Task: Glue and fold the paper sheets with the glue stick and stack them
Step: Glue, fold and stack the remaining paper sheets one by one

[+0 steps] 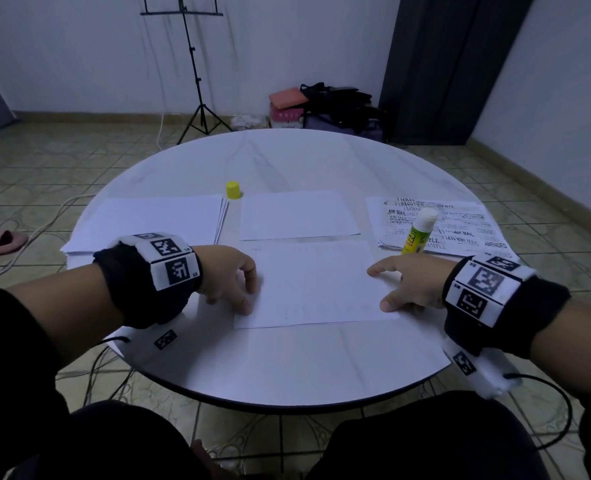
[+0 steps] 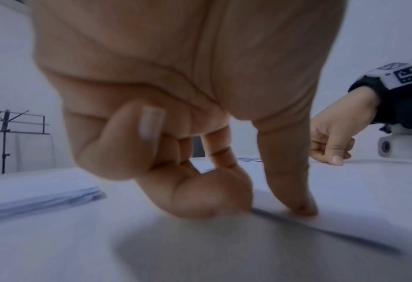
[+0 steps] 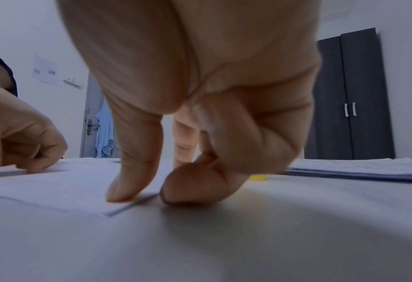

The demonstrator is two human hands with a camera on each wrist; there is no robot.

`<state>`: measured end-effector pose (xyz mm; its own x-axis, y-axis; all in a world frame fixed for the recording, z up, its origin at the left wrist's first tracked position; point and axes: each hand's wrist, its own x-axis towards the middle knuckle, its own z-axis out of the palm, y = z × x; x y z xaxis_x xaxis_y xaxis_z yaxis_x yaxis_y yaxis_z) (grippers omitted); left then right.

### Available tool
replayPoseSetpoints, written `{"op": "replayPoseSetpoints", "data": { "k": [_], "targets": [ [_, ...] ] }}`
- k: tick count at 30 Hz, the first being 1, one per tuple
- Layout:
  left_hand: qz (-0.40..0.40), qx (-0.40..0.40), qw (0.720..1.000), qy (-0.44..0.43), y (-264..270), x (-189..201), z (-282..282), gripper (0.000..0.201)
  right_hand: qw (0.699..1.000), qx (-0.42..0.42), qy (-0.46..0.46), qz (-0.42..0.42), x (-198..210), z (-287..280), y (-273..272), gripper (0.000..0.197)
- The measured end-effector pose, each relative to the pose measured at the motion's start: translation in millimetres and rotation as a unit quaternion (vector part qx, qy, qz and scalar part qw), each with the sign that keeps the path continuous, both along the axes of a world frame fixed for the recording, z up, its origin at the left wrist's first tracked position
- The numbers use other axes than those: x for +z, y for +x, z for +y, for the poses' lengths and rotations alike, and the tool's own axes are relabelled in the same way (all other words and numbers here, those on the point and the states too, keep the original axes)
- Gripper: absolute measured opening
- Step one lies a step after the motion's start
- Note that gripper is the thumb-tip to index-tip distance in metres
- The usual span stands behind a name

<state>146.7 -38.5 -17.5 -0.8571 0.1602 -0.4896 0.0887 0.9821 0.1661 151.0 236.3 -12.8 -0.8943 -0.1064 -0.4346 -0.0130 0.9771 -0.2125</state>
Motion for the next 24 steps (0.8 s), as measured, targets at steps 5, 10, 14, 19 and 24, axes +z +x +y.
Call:
{"op": "replayPoseSetpoints", "data": {
  "k": [5, 10, 14, 19, 24],
  "targets": [
    [0.019, -0.067, 0.988, -0.141, 7, 15, 19, 0.032, 1.000, 0.001, 0.010, -0.027, 7, 0, 1, 0.069],
    [0.051, -0.119, 0.969, -0.209, -5, 28, 65, 0.060, 0.997, 0.033, 0.073, 0.007, 11, -11, 1, 0.067],
    [0.060, -0.132, 0.982, -0.122, -16, 15, 110, 0.103, 0.991, 0.059, 0.119, 0.023, 11, -19, 0, 0.067],
    [0.047, -0.144, 0.983, -0.103, -19, -4, 120, 0.102, 0.986, 0.081, 0.141, 0.026, 13, -20, 0, 0.067],
    [0.042, -0.139, 0.984, -0.103, -15, -3, 65, 0.104, 0.988, 0.081, 0.133, 0.013, 14, -18, 1, 0.067]
  ]
}}
